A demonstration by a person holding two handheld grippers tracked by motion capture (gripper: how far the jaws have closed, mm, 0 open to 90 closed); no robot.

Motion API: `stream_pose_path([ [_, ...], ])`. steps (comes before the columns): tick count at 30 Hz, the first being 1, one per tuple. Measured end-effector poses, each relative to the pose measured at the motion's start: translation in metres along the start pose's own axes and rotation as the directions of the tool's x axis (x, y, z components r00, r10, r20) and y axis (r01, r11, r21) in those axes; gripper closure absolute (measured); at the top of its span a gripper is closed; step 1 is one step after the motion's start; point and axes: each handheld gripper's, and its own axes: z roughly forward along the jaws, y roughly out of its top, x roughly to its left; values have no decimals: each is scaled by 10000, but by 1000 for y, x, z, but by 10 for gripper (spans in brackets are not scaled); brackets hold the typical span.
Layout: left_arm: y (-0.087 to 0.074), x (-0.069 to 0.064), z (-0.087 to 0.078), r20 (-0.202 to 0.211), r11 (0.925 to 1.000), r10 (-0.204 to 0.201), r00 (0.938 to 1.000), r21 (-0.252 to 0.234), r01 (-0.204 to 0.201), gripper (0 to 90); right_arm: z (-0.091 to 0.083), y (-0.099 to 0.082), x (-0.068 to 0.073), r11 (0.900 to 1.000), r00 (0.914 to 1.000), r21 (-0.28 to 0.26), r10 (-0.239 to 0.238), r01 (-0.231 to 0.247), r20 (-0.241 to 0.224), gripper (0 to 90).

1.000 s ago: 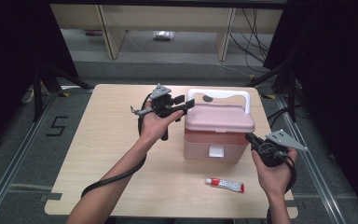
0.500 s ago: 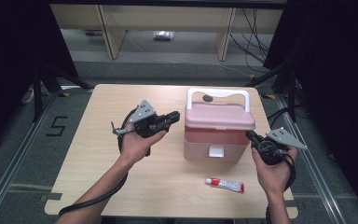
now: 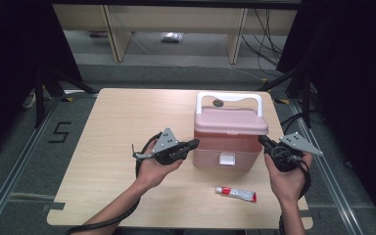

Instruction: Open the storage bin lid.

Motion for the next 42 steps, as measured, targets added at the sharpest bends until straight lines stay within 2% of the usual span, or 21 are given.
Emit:
stream_pose_path([
  [1, -1, -2, 1, 20, 10000, 23, 10000, 2, -23, 893, 1, 0, 1, 9998, 9998, -98, 188, -188, 5, 900],
  [3, -1, -5, 4, 149, 9999, 104, 9998, -3, -104, 893, 2, 0, 1, 9995, 9997, -220, 235, -236, -46, 900],
  [4, -2, -8, 6, 197, 9999, 102, 9998, -32, -101, 893, 1, 2, 2, 9995, 9996, -137, 289, -288, 69, 900],
  [8, -4, -15, 13, 595, 9994, 342, 9976, -1, -343, 893, 2, 3, 1, 9998, 9999, -165, 139, -139, 5, 900],
  [9, -5, -17, 15, 665, 9992, 392, 9970, 11, -394, 893, 1, 4, 3, 9994, 9995, -130, 313, -312, 80, 900],
  [10, -5, -18, 17, 746, 9990, 434, 9963, 18, -436, 893, 2, 5, 1, 9998, 10000, -174, 59, -58, 39, 900],
  [16, -6, -23, 26, 1025, 9982, 593, 9930, -95, -586, 893, 2, 6, 2, 9995, 9996, -109, 285, -285, -34, 900],
  [18, -7, -25, 29, 1152, 9980, 625, 9914, -94, -619, 893, 2, 6, 2, 9995, 9996, -123, 278, -278, -59, 900],
  [19, -7, -26, 31, 1202, 9980, 640, 9907, -82, -635, 893, 2, 6, 1, 9998, 9999, -180, 109, -108, 62, 900],
  [20, -8, -28, 34, 1273, 9980, 635, 9898, -75, -630, 893, 3, 6, 2, 9994, 9996, -207, 266, -266, 3, 900],
  [24, -11, -35, 45, 1621, 9970, 763, 9838, -30, -768, 892, 4, 7, 2, 9999, 9999, -91, 121, -121, -66, 900],
  [26, -13, -38, 49, 1812, 9964, 835, 9799, -28, -844, 891, 3, 7, 2, 9997, 9997, -39, 228, -228, -42, 900],
  [28, -16, -40, 53, 1964, 9960, 878, 9766, -1, -895, 888, 3, 7, 2, 10000, 10000, 30, 77, -77, 12, 900],
  [30, -17, -41, 57, 2033, 9957, 910, 9749, 2, -930, 888, 5, 6, 2, 9999, 10000, -167, 2, -2, 23, 900],
  [33, -19, -41, 62, 2071, 9951, 955, 9737, 44, -985, 888, 6, 6, 1, 9999, 9999, -118, -104, 105, 19, 900],
  [34, -19, -41, 64, 2097, 9934, 1107, 9715, 68, -1147, 888, 6, 6, 2, 9999, 10000, -106, -22, 22, 12, 900],
  [40, -24, -41, 70, 2004, 9892, 1389, 9698, 192, -1456, 888, 7, 6, 2, 9999, 10000, -136, -10, 11, 45, 900],
  [42, -26, -41, 73, 1980, 9877, 1478, 9690, 218, -1551, 889, 7, 6, 4, 9997, 9998, -126, 198, -198, 13, 900],
])
